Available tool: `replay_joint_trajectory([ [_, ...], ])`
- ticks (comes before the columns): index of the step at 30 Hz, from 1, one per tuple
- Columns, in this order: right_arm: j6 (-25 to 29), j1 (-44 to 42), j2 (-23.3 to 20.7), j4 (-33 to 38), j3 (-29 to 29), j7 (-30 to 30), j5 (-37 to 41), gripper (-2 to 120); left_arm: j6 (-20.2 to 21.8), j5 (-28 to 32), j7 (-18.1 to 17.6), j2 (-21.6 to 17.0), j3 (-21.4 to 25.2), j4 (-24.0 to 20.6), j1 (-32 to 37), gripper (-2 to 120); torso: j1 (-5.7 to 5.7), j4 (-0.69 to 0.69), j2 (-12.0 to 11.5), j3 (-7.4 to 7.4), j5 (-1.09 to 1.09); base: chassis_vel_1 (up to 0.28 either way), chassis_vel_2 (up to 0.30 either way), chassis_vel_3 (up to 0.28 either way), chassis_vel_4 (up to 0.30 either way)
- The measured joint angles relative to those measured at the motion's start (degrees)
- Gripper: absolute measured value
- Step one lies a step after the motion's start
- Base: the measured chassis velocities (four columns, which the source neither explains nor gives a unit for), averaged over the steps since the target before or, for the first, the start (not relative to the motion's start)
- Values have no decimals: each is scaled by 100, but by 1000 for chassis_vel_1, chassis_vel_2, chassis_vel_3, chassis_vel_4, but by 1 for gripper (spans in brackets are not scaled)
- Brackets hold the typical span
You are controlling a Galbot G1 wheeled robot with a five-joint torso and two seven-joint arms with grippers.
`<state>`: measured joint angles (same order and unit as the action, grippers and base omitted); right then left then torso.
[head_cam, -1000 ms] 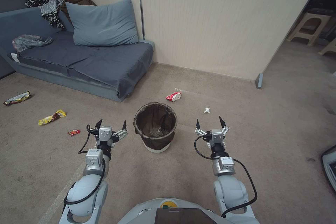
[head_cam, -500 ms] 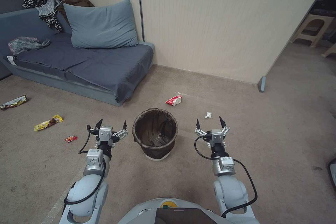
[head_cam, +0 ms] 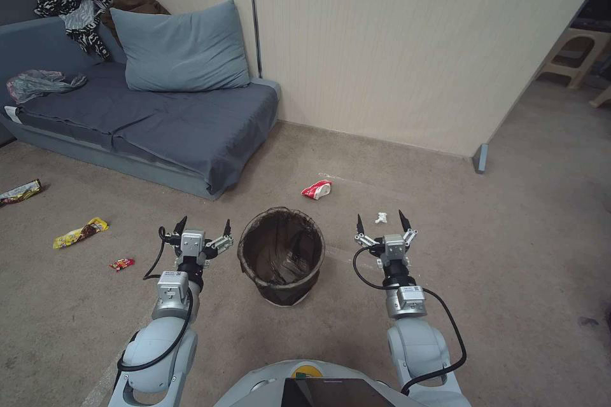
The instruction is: Pick up the trash bin, then pick up the garbage from the floor and place it into the trash bin.
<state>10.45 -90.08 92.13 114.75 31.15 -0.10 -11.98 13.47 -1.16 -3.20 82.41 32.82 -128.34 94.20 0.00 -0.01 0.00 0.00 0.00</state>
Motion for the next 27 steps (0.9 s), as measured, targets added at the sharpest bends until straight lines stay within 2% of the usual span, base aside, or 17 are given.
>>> replay_joint_trajectory([
  [2,275,60,0,-115,14,18,-10,100,1,-5,0,0,0,5,3,100,0,1,0,0,0,0,0,0,0],
  [6,435,68,0,-154,35,34,-155,100,-1,-8,14,1,-8,6,8,100,0,1,0,0,0,0,0,0,0],
  [12,459,59,0,-165,30,102,-343,100,31,152,113,-41,-118,-82,33,100,0,1,0,0,0,0,0,0,0],
  [15,449,60,0,-193,30,175,-400,100,583,833,111,-129,-346,-370,68,100,0,1,0,0,0,0,0,0,0],
  [17,448,61,0,-202,31,189,-401,100,714,974,111,-145,-385,-426,69,100,0,1,0,0,0,0,0,0,0],
  [18,443,60,0,-208,30,216,-401,100,1153,1350,72,-181,-467,-564,60,100,0,0,0,0,1,0,0,0,0],
  [19,443,60,0,-208,30,216,-401,100,1153,1350,72,-181,-467,-564,60,100,0,0,0,0,1,0,0,0,0],
  [21,434,55,0,-208,28,234,-399,100,1861,1887,-30,-231,-532,-694,5,100,0,0,0,0,0,0,0,0,0],
  [22,431,55,0,-208,28,240,-399,100,2082,2070,-73,-251,-538,-708,-18,100,0,0,0,0,0,0,0,0,0],
  [27,428,50,0,-204,27,242,-393,100,2373,2460,-181,-274,-545,-688,-69,100,0,1,0,0,0,0,0,0,0],
])
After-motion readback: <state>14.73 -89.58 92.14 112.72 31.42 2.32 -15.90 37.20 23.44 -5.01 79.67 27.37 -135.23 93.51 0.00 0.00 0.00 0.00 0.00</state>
